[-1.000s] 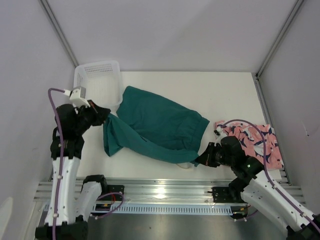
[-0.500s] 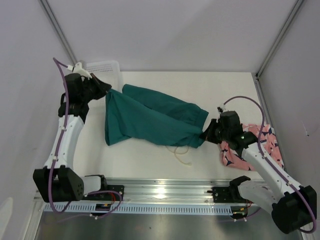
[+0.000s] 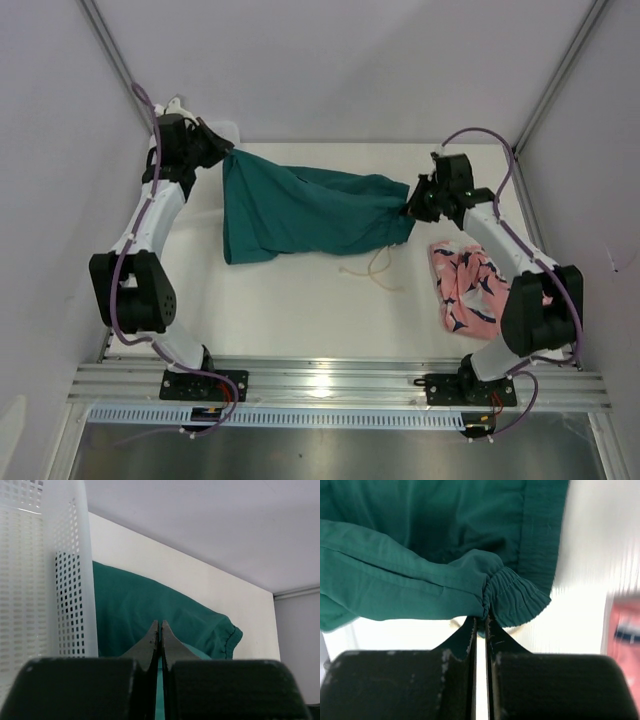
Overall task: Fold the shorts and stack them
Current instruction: Flatten the shorts out
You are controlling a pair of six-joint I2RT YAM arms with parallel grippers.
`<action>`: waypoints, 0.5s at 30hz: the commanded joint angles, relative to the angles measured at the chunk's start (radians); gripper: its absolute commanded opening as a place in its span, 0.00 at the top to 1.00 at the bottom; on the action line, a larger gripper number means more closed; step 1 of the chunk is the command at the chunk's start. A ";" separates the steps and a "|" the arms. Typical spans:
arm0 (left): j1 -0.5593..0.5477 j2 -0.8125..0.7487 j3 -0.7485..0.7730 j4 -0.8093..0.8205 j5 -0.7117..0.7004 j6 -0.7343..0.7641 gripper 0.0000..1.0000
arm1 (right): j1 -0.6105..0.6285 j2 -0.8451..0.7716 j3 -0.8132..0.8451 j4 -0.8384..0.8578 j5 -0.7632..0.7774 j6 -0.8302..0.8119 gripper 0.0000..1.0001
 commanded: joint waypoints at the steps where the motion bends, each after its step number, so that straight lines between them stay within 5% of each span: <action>1: -0.003 0.034 0.067 0.069 -0.060 -0.050 1.00 | -0.007 0.099 0.149 0.029 0.001 -0.065 1.00; 8: -0.003 -0.035 -0.051 0.115 -0.099 -0.077 1.00 | -0.009 0.245 0.311 0.005 -0.037 -0.134 1.00; 15: -0.007 -0.241 -0.202 0.178 0.019 -0.035 1.00 | -0.015 0.109 0.141 0.031 -0.091 -0.163 1.00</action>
